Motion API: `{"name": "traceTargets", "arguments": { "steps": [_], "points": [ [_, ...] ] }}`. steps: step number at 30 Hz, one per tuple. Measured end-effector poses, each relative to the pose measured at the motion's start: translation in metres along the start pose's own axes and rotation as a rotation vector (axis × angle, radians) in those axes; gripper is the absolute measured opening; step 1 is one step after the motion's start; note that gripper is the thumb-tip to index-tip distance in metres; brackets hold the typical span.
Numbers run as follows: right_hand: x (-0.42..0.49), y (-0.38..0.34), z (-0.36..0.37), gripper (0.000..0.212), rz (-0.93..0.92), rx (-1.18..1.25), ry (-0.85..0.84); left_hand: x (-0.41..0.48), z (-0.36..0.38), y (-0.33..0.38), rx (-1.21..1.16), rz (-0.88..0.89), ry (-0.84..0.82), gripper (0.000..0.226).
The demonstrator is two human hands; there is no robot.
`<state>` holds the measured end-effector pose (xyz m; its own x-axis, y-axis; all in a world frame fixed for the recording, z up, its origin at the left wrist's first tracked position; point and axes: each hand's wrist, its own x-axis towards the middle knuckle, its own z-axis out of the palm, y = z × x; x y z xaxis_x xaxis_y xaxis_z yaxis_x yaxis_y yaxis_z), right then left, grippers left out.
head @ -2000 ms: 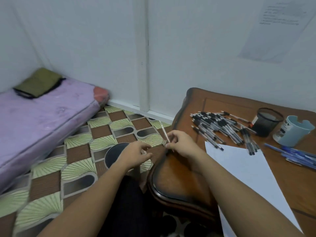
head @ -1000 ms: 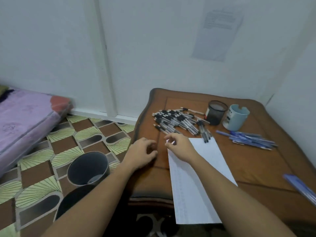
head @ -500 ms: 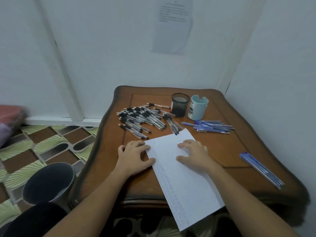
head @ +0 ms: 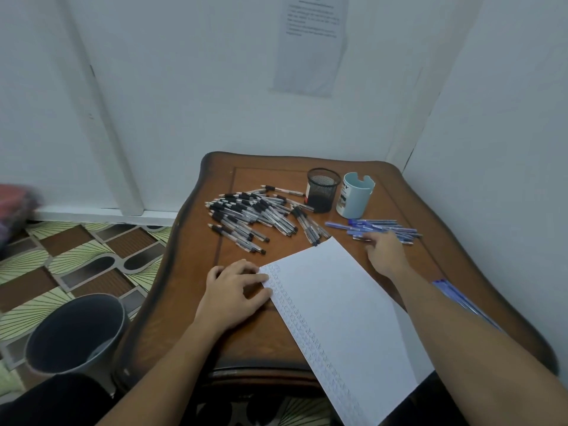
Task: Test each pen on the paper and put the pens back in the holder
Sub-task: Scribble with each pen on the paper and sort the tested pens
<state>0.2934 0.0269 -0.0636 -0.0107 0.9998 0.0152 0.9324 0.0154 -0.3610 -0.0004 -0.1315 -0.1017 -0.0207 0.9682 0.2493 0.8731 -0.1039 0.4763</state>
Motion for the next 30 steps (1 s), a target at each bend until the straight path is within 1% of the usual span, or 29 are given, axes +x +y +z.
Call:
{"name": "traceTargets", "arguments": {
  "steps": [3,7,10,11,13,16,18,20,21,24,27,28,30],
  "points": [
    [0.004,-0.003,0.001,0.033,0.015,-0.023,0.053,0.001,0.002,-0.002,-0.032,0.003,0.045,0.048],
    [0.003,-0.002,0.001,0.02,-0.021,-0.082,0.104,0.001,0.002,-0.004,-0.065,0.014,0.07,0.046],
    [-0.002,0.0,-0.001,0.017,-0.084,-0.246,0.085,0.001,0.002,-0.003,-0.056,0.009,0.083,0.042],
    [-0.003,0.001,-0.002,0.015,-0.106,-0.267,0.075,0.001,0.002,-0.003,-0.048,0.006,0.081,0.041],
    [-0.004,0.004,-0.003,0.013,-0.122,-0.231,0.06,0.002,0.002,-0.004,-0.037,0.002,0.07,0.043],
    [-0.005,0.009,-0.002,0.022,-0.065,-0.03,0.02,0.002,0.001,-0.004,-0.035,0.003,0.058,0.052],
    [-0.008,0.011,-0.002,0.02,-0.037,0.104,-0.003,0.002,0.0,-0.004,-0.033,0.002,0.051,0.055],
    [-0.012,0.009,-0.005,0.014,-0.078,0.157,0.008,0.002,0.0,-0.004,-0.024,0.002,0.046,0.052],
    [-0.015,0.006,-0.007,0.015,-0.108,0.17,0.009,0.002,0.0,-0.004,-0.019,0.002,0.044,0.05],
    [-0.026,-0.009,-0.012,0.027,-0.177,0.19,-0.019,0.002,0.001,-0.005,-0.014,0.007,0.039,0.045],
    [-0.032,-0.016,-0.006,0.025,-0.164,0.217,-0.054,0.002,0.001,-0.005,-0.016,0.007,0.043,0.042],
    [-0.034,-0.018,-0.005,0.023,-0.17,0.182,-0.066,0.002,0.001,-0.004,-0.012,0.007,0.041,0.041],
    [-0.039,-0.022,-0.004,0.025,-0.216,0.026,-0.081,0.002,0.0,-0.003,-0.014,0.01,0.041,0.043]
  ]
}}
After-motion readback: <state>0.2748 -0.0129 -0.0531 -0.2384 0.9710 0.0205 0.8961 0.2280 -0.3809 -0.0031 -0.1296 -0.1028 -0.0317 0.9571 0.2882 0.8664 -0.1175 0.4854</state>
